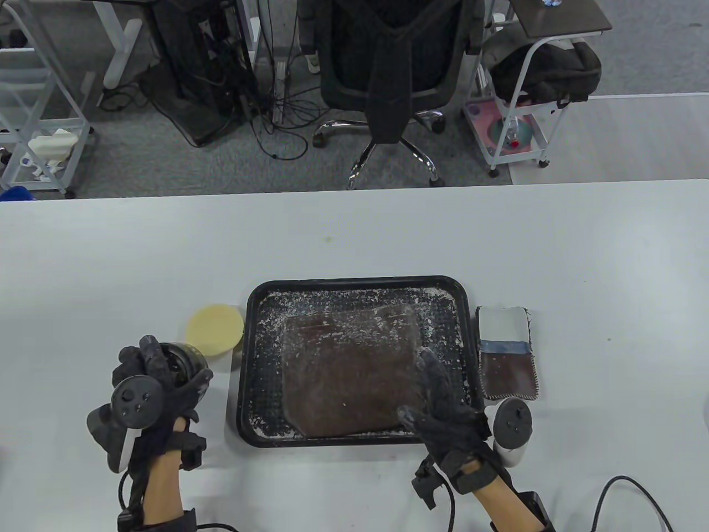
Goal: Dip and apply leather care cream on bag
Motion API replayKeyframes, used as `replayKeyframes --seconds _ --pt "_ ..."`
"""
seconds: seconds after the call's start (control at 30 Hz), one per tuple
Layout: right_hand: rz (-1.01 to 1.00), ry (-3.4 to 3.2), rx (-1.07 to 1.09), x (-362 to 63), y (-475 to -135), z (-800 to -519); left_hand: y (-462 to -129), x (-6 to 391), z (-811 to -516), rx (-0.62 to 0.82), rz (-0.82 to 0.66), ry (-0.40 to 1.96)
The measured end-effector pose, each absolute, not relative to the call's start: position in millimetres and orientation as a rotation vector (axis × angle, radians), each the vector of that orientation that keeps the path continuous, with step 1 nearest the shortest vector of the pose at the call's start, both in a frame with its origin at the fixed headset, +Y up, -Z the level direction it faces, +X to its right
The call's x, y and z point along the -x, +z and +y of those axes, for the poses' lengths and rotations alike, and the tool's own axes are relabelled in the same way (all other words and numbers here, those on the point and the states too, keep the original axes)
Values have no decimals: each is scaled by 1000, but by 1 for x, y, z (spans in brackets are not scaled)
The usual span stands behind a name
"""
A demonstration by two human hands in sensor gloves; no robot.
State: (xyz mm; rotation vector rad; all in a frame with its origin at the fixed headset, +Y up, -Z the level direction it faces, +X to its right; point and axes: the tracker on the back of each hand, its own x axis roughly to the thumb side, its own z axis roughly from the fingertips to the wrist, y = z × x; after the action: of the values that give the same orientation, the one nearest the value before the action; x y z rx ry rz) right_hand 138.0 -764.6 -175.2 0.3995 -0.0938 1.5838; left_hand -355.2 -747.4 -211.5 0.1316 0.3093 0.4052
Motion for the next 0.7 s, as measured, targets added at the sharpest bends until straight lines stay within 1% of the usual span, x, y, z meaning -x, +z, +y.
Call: replayKeyframes --seconds 0.03,0.13,0.23,0.4,0.5,0.57,0.63,0.7 --pt "-92 1587 -399 -138 -175 -765 -213 358 -750 -129 323 378" --pt "-95 1598 -401 -138 -176 -765 -216 364 -759 -58 351 299" --pt "-100 1605 -405 -139 -176 -764 -218 367 -764 -39 365 291" --pt "-110 1634 -411 -141 -177 -764 -217 366 -764 -14 363 307" --pt "-153 1720 -429 -145 -178 -760 -217 362 -761 -17 362 249" --pt "-191 1849 -456 -149 -178 -756 -216 357 -759 -13 342 212" --pt "-233 2001 -497 -153 -179 -750 -216 348 -755 -53 302 214" --pt "-255 2192 -560 -156 -180 -746 -218 331 -750 -123 203 224"
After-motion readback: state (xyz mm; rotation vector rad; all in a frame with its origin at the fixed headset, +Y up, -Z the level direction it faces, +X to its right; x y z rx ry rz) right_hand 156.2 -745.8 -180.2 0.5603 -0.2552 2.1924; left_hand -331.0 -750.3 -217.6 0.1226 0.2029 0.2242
